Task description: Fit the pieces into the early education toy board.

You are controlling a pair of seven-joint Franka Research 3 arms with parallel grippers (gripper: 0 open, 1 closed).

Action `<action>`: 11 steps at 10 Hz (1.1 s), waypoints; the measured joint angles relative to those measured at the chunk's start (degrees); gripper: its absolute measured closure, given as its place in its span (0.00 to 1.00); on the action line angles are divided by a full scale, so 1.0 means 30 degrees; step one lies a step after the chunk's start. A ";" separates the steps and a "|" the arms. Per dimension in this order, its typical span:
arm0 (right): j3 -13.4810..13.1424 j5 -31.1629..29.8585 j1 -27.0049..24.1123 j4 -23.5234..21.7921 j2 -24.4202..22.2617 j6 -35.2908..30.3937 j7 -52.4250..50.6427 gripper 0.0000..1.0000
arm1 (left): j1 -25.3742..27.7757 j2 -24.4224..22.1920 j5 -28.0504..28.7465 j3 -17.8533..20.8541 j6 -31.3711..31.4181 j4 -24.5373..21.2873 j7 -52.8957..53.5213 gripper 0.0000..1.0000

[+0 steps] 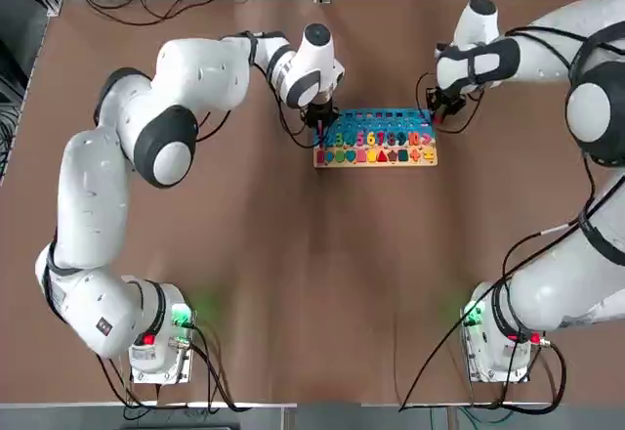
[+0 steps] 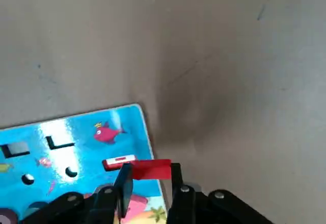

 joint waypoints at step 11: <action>-0.0015 0.0001 0.1072 -0.0292 0.0272 0.0322 0.0181 0.65 | -0.0511 0.0444 0.0001 0.0025 -0.0051 0.0017 -0.0001 0.86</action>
